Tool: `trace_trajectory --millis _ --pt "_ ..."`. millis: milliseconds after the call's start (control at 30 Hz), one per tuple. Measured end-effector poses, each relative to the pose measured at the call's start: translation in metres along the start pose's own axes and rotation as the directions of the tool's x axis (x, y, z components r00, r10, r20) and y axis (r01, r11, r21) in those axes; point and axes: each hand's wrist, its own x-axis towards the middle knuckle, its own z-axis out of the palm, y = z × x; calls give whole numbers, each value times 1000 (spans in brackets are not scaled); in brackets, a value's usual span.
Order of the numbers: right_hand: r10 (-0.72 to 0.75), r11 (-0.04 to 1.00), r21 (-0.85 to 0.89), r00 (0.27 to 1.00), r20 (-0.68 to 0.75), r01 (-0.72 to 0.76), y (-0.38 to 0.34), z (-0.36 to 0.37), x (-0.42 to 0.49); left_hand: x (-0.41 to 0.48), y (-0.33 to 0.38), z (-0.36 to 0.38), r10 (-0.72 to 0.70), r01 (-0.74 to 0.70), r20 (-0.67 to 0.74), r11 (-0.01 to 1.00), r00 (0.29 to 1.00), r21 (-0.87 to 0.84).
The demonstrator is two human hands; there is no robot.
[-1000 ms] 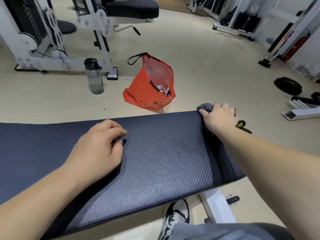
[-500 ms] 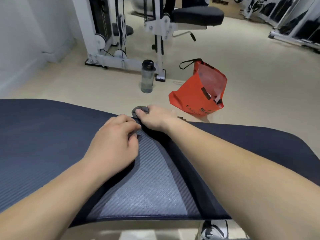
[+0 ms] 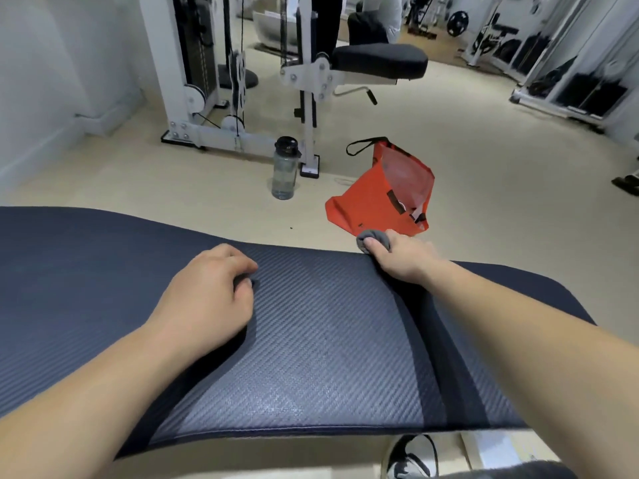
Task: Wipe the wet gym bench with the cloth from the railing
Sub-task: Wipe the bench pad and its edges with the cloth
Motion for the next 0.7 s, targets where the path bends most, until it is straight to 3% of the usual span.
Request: trace_trajectory --millis 167,367,467,700 --pt "67 998 -24 998 11 -66 -41 0 -1 -23 -25 -22 -74 63 74 988 995 144" --pt "-201 977 54 977 -70 205 -181 26 -9 -36 -61 -60 -320 278 95 910 943 309" --pt "-305 950 49 950 -72 309 -265 37 -19 -41 -83 -80 -412 378 61 876 909 299" --pt "-380 924 47 925 -12 380 -395 40 6 -63 -149 -120 -531 536 -77 828 844 163"
